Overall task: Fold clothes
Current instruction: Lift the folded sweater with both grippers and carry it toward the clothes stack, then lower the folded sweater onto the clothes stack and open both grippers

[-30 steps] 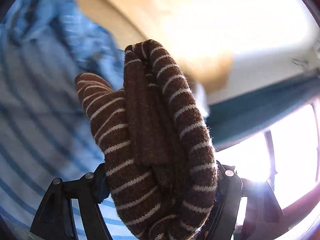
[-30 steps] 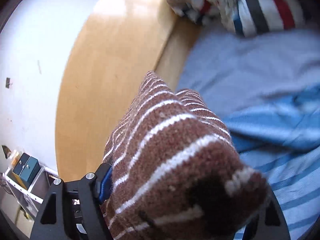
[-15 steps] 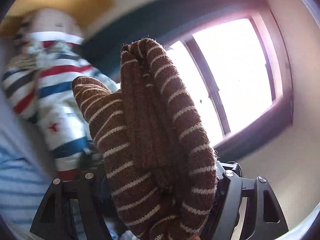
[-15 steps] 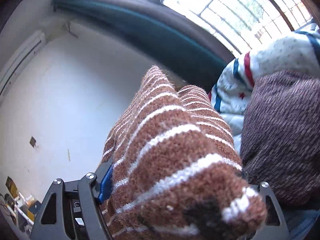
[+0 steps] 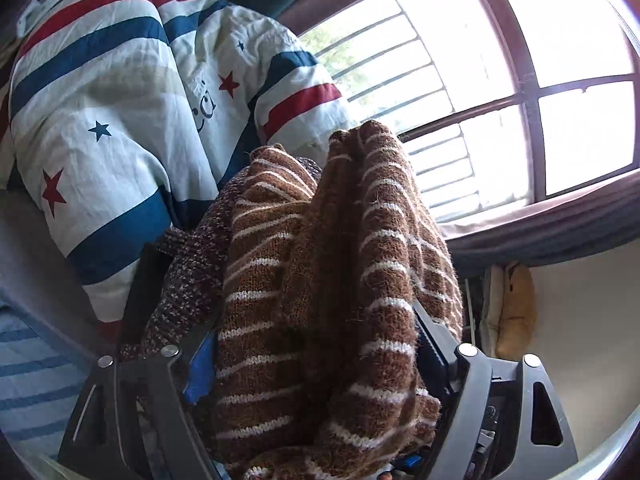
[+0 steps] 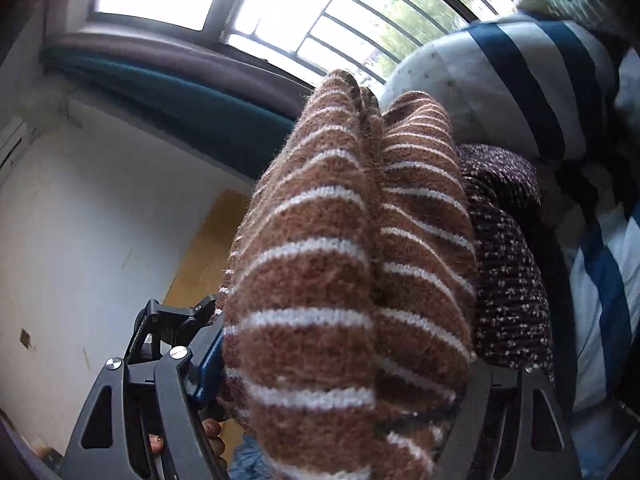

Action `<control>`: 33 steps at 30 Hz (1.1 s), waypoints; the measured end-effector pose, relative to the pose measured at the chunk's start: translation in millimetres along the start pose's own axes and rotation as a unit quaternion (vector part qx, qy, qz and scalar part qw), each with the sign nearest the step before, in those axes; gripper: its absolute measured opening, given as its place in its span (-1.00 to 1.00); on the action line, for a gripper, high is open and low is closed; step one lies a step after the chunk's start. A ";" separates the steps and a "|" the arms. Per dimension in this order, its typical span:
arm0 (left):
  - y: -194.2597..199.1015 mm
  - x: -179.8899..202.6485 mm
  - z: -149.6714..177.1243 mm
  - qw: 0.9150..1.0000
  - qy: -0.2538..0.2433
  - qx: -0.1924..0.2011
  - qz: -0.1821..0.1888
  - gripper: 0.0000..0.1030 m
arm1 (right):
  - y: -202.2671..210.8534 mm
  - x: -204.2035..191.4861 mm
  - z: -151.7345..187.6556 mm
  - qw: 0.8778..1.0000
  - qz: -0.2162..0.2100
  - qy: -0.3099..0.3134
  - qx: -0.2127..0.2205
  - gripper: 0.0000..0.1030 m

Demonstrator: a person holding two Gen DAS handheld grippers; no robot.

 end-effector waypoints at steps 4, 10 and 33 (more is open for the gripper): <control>-24.2 22.6 -1.3 0.999 -0.037 0.007 -0.039 0.70 | 0.0 -6.3 -0.2 1.000 0.011 0.008 -0.011 0.63; -2.6 17.7 20.5 0.996 -0.048 0.031 -0.066 0.72 | 48.6 4.1 -15.6 0.991 0.113 0.051 0.058 0.79; 51.7 62.5 18.7 0.939 -0.231 0.144 -0.211 -0.57 | -42.8 -69.2 -51.8 0.889 0.265 0.365 0.083 -0.09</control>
Point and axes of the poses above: each gripper's, at about its wrist camera, not at the fingertips, and y roughly against the way its jaws point, x to its right, z to its underside, the point moved 9 cm from there along -y, roughly the way its jaws point, and after that the axes turned 9 degrees about z, right-handed, at the moved point
